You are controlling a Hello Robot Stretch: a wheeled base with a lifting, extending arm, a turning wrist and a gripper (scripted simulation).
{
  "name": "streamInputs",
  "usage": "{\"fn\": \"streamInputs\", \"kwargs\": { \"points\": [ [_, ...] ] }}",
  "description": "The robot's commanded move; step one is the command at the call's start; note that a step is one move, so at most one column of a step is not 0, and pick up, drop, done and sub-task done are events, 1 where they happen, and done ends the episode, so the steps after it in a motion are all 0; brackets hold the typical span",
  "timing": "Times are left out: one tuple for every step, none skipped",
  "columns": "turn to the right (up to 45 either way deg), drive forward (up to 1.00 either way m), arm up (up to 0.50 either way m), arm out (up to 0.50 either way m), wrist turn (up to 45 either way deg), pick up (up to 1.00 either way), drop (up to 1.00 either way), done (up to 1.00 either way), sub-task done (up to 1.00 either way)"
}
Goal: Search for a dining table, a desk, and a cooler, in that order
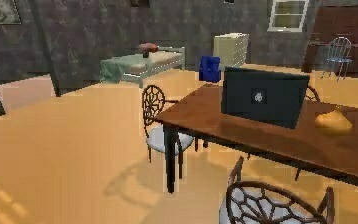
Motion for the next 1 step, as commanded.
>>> {"fn": "streamInputs", "kwargs": {
  "points": [
    [-30.0,0.00,0.00,0.00,0.0,0.00,0.00,0.00,0.00]
  ]
}}
